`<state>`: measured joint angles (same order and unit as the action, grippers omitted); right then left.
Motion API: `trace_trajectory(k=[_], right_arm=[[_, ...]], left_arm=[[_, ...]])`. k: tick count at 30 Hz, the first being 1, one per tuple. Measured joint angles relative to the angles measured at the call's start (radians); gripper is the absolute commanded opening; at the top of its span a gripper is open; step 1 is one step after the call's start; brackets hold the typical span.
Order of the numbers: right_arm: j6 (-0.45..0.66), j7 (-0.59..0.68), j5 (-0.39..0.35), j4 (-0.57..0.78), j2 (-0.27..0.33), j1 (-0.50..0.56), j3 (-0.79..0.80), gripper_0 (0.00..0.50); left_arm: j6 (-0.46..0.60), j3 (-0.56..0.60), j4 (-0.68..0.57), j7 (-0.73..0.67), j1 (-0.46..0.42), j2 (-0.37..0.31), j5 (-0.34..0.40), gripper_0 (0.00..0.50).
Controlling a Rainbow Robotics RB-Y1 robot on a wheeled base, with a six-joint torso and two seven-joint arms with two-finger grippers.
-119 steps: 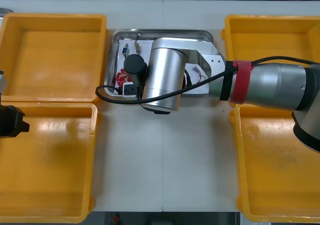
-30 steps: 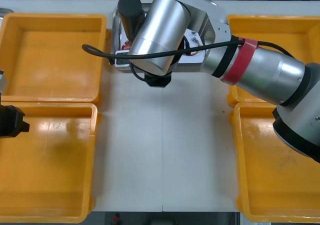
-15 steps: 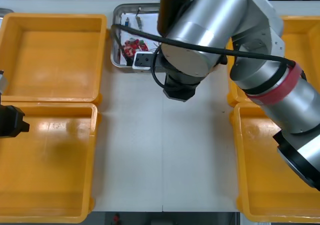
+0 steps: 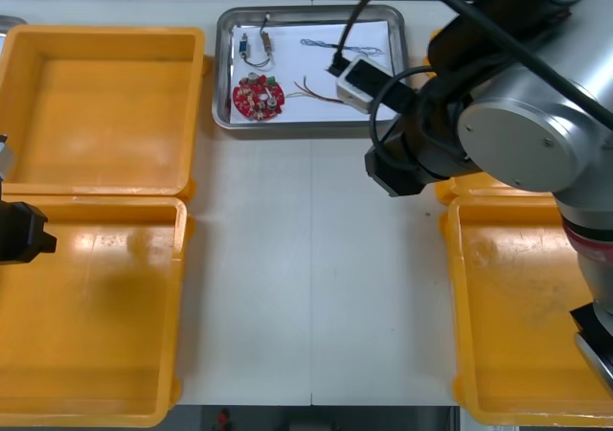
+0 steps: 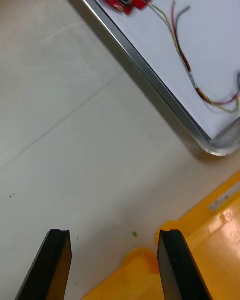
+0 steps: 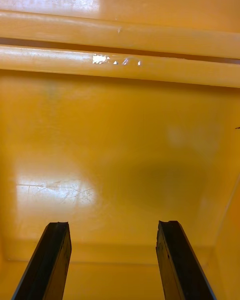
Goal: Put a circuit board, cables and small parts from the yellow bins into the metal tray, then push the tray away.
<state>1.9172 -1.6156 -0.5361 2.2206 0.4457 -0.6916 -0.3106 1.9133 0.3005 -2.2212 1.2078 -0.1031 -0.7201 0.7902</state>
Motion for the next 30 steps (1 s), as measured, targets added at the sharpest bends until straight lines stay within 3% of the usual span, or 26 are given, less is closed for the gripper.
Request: trace_trajectory(k=[4, 8, 14, 24, 30], right_arm=[[0.000, 0.137, 0.000, 0.047, 0.060, 0.070, 0.040, 0.500], [0.000, 0.194, -0.014, 0.058, 0.113, 0.134, 0.100, 0.500], [0.000, 0.337, -0.116, 0.058, 0.176, 0.222, 0.234, 0.500], [0.000, 0.347, -0.259, 0.060, 0.274, 0.397, 0.511, 0.500], [0.000, 0.347, -0.290, 0.061, 0.316, 0.487, 0.632, 0.500]], left_arm=[[0.000, 0.000, 0.000, 0.000, 0.000, 0.000, 0.000, 0.500], [0.000, 0.000, 0.000, 0.000, 0.000, 0.000, 0.000, 0.500], [0.000, 0.000, 0.000, 0.000, 0.000, 0.000, 0.000, 0.500], [0.000, 0.000, 0.000, 0.000, 0.000, 0.000, 0.000, 0.500], [0.000, 0.000, -0.001, 0.000, 0.000, 0.000, 0.000, 0.500]])
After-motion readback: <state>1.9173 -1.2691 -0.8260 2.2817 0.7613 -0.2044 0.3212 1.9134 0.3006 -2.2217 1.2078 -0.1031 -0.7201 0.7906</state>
